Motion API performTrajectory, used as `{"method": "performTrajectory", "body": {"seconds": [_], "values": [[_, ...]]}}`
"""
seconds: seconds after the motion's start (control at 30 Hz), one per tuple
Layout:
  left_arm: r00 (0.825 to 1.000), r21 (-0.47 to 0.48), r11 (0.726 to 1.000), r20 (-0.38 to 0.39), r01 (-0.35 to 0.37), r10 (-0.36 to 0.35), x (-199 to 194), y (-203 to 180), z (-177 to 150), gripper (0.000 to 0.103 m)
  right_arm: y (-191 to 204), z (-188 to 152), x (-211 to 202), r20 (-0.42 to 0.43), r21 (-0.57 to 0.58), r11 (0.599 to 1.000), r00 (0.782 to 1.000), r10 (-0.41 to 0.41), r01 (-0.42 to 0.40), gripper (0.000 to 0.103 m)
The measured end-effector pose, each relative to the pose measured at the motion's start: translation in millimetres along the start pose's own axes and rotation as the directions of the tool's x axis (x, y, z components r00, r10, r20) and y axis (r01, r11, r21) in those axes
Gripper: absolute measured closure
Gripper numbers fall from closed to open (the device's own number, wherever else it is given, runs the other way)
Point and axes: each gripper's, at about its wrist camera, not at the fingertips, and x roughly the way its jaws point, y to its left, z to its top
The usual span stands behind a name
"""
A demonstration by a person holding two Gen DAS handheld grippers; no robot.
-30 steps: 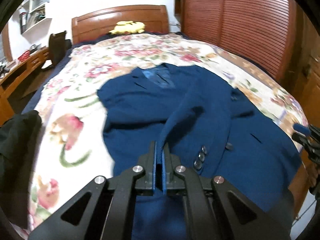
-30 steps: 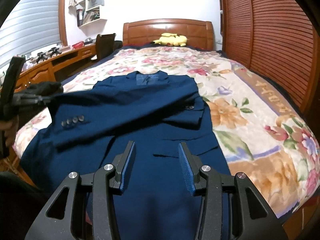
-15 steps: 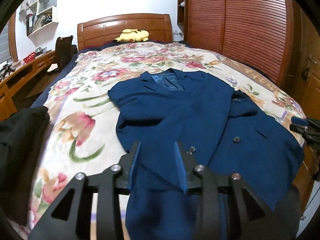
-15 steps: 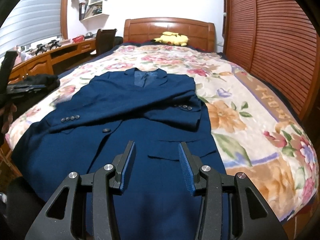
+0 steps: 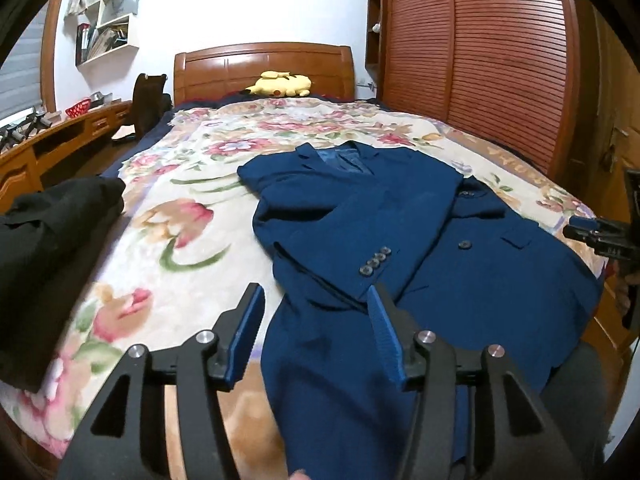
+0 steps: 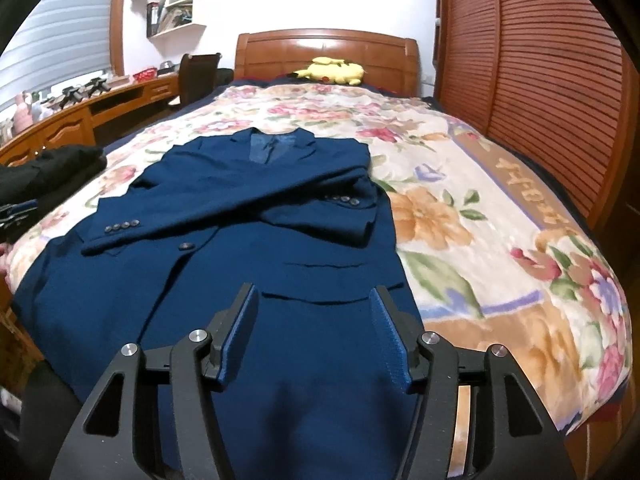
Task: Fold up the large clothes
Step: 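Move both tools to the jacket hem and close on it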
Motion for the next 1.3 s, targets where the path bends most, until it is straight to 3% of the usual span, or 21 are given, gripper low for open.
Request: {"method": "performTrajectory", "body": {"seconds": [0.67, 1.2, 1.3], "values": [[0.998, -0.036, 0.999, -0.059, -0.039, 0.036, 0, 15, -53, 0.050, -34, -27, 28, -0.085, 0.030, 0.997, 0.994, -0.067, 0.070, 0.044], [0.996, -0.049, 0.999, -0.085, -0.011, 0.007, -1, 7, -76, 0.050, -61, -46, 22, -0.137, 0.031, 0.996, 0.988, -0.074, 0.079, 0.044], [0.996, -0.032, 0.999, -0.092, 0.015, -0.018, -3, 0, -78, 0.060, -60, -49, 20, -0.155, -0.001, 0.997, 0.985, -0.071, 0.072, 0.044]]}}
